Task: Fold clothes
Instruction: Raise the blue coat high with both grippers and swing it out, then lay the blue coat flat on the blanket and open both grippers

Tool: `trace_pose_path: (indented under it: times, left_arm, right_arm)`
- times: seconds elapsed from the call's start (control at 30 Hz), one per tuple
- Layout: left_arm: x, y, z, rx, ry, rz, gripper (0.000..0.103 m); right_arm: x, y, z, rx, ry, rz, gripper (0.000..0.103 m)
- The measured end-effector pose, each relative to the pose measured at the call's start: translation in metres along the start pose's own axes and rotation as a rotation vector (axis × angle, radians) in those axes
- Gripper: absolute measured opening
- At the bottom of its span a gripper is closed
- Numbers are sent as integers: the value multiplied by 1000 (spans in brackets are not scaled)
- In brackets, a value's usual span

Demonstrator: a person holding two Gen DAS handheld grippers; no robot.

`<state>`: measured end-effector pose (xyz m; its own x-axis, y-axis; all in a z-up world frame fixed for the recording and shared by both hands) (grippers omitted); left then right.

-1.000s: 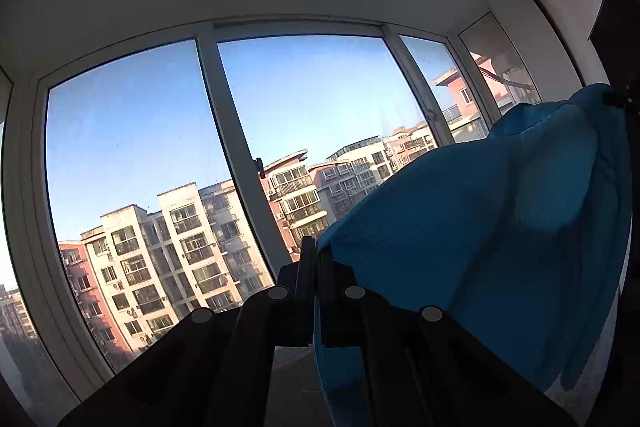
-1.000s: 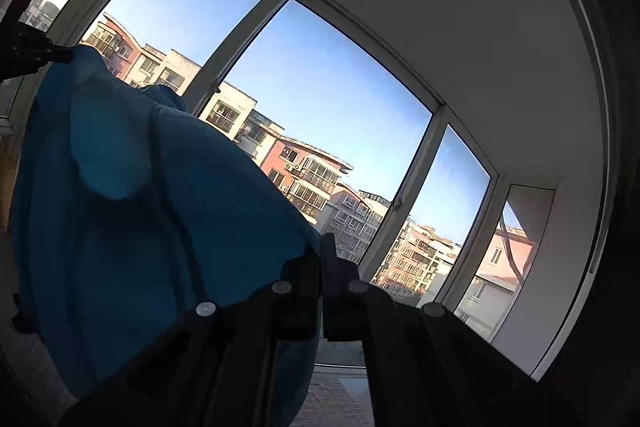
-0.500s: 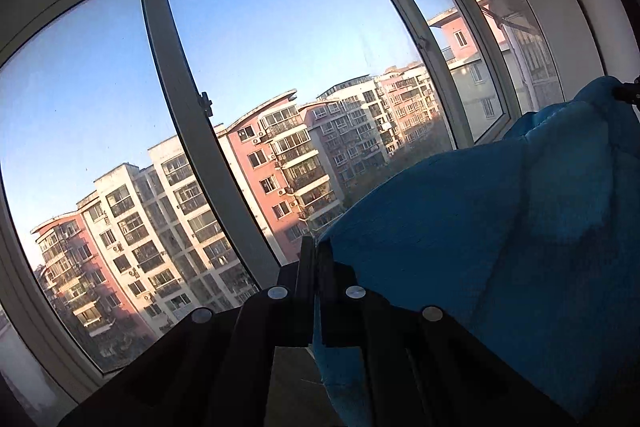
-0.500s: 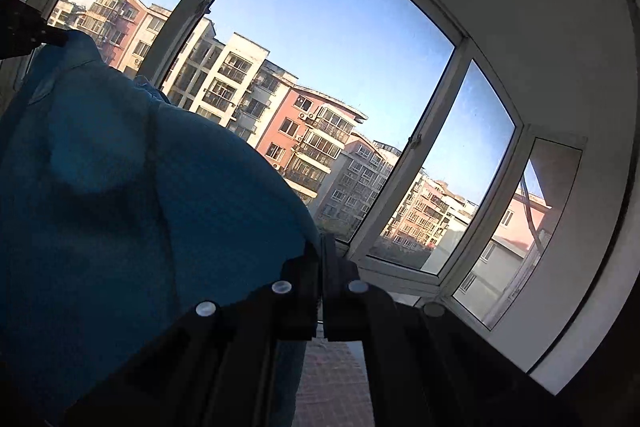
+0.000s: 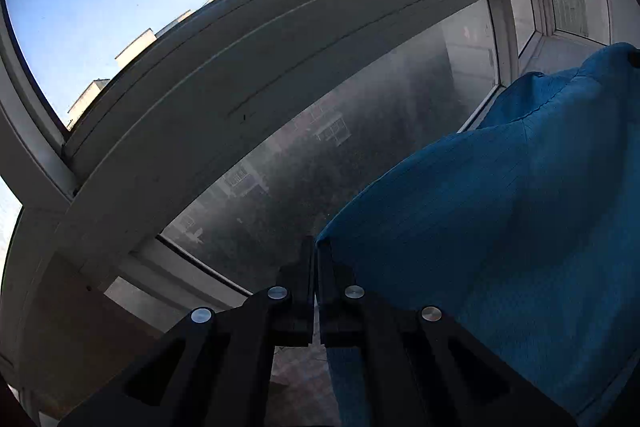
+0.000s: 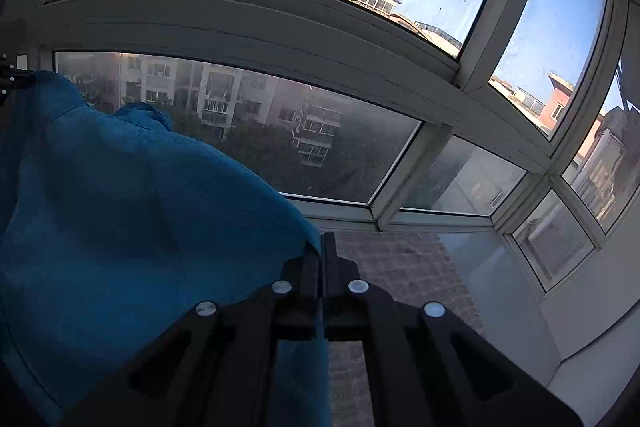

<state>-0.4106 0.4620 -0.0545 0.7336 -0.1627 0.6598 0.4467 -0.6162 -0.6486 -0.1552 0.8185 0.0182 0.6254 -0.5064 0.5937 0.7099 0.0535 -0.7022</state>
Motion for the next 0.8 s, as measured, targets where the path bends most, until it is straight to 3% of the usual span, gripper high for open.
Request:
trace_pose_path:
  times: [0.2,0.3,0.37,0.43,0.53,0.63,0.73,0.8]
  left_arm:
    - [-128,41,60,-35,30,-168,1]
    - [-170,46,81,-43,16,-224,8]
    - [-180,43,87,-51,12,-242,20]
    - [-178,39,86,-50,29,-245,24]
    - [-157,33,70,-44,50,-243,26]
    - [-111,36,47,-56,37,-208,32]
    - [-53,66,21,-42,44,-182,46]
    - [-16,107,4,-16,59,-199,47]
  right_arm:
    - [-136,59,-30,7,-39,-201,0]
    - [-186,87,-37,8,-44,-340,2]
    - [-201,99,-34,-5,-65,-405,3]
    - [-199,103,-29,-36,-89,-410,8]
    - [-181,99,-15,-70,-89,-379,28]
    - [-141,87,-7,-89,-87,-324,30]
    - [-91,86,-13,-88,-147,-270,34]
    - [-56,97,-31,-87,-216,-247,41]
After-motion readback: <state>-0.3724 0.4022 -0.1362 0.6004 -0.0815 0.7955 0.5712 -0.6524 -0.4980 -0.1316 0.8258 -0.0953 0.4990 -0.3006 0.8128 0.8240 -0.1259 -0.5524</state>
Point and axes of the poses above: each gripper's, at about its wrist camera, not at the fingertips, and x roughly against the way its jaws point, z to its right, y to its underside, the point moved 6 cm from there along -x, roughly the way its jaws point, and after that the axes turned 3 degrees about x, right-handed, at the moved point
